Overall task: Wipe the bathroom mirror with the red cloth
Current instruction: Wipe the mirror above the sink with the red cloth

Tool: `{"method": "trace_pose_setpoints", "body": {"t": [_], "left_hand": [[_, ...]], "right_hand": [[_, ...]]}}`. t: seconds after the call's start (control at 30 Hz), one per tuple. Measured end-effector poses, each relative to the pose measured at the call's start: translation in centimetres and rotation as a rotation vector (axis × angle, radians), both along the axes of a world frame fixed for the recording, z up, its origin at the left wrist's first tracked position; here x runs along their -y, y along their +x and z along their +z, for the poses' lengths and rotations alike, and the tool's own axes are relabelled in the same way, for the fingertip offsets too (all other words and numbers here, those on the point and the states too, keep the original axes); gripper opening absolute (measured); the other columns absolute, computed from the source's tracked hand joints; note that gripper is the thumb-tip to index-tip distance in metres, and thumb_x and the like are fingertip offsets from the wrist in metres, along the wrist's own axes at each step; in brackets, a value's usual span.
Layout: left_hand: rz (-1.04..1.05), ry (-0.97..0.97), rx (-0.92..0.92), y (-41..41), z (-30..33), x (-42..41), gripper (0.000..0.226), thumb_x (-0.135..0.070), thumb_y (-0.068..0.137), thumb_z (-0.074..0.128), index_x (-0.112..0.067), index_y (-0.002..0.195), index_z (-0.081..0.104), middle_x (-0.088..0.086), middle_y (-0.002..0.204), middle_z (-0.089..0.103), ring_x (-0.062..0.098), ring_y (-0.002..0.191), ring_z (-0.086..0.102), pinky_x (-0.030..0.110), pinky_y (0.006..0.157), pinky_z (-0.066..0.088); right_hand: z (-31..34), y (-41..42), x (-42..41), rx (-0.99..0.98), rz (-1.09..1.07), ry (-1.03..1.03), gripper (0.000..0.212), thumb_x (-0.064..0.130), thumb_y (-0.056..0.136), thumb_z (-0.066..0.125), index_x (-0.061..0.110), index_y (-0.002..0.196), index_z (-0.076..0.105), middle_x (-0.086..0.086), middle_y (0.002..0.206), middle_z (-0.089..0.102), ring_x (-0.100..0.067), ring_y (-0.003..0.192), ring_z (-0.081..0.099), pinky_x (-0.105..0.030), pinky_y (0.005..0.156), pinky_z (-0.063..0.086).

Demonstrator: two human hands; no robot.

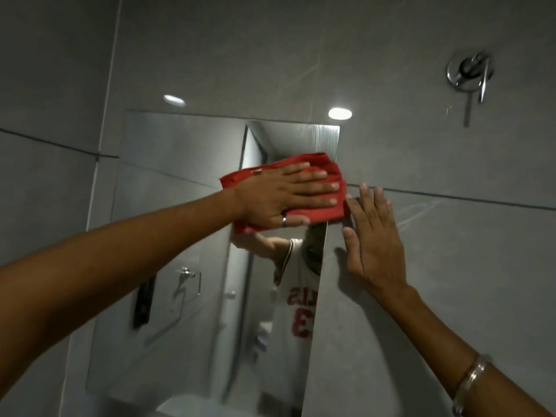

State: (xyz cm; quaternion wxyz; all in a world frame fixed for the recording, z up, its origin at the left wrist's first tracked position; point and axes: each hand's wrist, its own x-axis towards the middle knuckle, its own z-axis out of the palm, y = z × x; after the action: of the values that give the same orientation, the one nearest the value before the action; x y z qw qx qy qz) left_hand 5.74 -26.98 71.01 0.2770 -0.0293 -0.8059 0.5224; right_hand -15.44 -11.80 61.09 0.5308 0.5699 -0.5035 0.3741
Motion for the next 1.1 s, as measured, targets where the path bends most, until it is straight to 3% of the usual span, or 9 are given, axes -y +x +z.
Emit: {"method": "trace_pose_setpoints", "body": {"t": [0.17,0.4,0.53,0.7,0.83,0.97,1.1], "left_hand": [[0.020,0.134,-0.262,0.5,5.1,-0.7,0.068,-0.058,0.108,0.020,-0.026,0.167,0.009,0.001,0.176,0.008,0.020,0.163,0.002,0.047,0.133,0.003],[-0.015,0.171,-0.379,0.6,3.9,0.1,0.068,-0.058,0.109,0.025,-0.027,0.167,0.007,0.000,0.176,0.006,0.018,0.163,0.001,0.041,0.133,-0.005],[-0.010,0.330,-0.585,2.8,2.2,2.1,0.067,-0.056,0.109,0.024,-0.025,0.167,0.007,0.000,0.176,0.004,0.018,0.163,-0.002,0.044,0.133,-0.004],[0.025,0.500,-0.803,9.0,0.0,5.6,0.068,-0.057,0.108,0.019,-0.026,0.167,0.004,-0.003,0.176,-0.001,0.016,0.163,-0.007,0.045,0.133,-0.004],[0.019,0.578,-0.917,13.1,-0.3,8.5,0.066,-0.056,0.109,0.017,-0.029,0.167,0.004,-0.006,0.176,-0.001,0.014,0.163,-0.007,0.044,0.132,-0.005],[0.004,0.658,-1.051,16.5,-0.3,11.2,0.064,-0.056,0.108,0.015,-0.032,0.166,0.003,-0.009,0.176,0.001,0.012,0.162,-0.006,0.041,0.131,-0.008],[0.013,0.751,-1.165,19.1,-0.5,12.8,0.062,-0.049,0.111,0.019,-0.029,0.167,0.003,-0.007,0.176,0.001,0.014,0.163,-0.005,0.050,0.133,-0.001]], "right_hand": [[4.0,2.3,2.1,0.060,-0.048,-0.043,0.064,0.040,0.105,0.029,0.012,0.163,0.030,-0.012,0.173,0.015,-0.026,0.162,0.003,-0.042,0.133,0.000],[9.1,4.6,4.5,0.205,-0.049,-0.156,0.066,0.051,0.108,0.016,0.020,0.166,0.015,-0.010,0.176,0.003,-0.027,0.163,-0.004,-0.051,0.133,0.003],[9.9,6.9,5.7,0.138,-0.002,-0.153,0.070,0.056,0.106,0.006,0.022,0.167,0.011,-0.008,0.176,-0.003,-0.027,0.163,-0.007,-0.049,0.133,-0.002],[9.4,11.2,8.4,0.019,0.005,-0.083,0.067,0.048,0.107,0.024,0.019,0.167,0.016,-0.011,0.176,-0.001,-0.030,0.163,-0.006,-0.051,0.133,0.000],[9.1,15.2,11.5,-0.077,-0.028,0.009,0.070,0.052,0.105,0.025,0.019,0.166,0.018,-0.010,0.175,0.002,-0.028,0.162,-0.006,-0.047,0.131,-0.008],[8.8,17.9,13.4,-0.091,0.011,0.044,0.071,0.055,0.104,0.016,0.021,0.166,0.019,-0.009,0.175,0.004,-0.029,0.163,-0.001,-0.055,0.132,0.005],[7.2,19.0,14.3,-0.083,0.056,0.047,0.071,0.056,0.104,0.014,0.022,0.166,0.019,-0.008,0.176,0.005,-0.029,0.163,0.000,-0.056,0.132,0.009]]}}
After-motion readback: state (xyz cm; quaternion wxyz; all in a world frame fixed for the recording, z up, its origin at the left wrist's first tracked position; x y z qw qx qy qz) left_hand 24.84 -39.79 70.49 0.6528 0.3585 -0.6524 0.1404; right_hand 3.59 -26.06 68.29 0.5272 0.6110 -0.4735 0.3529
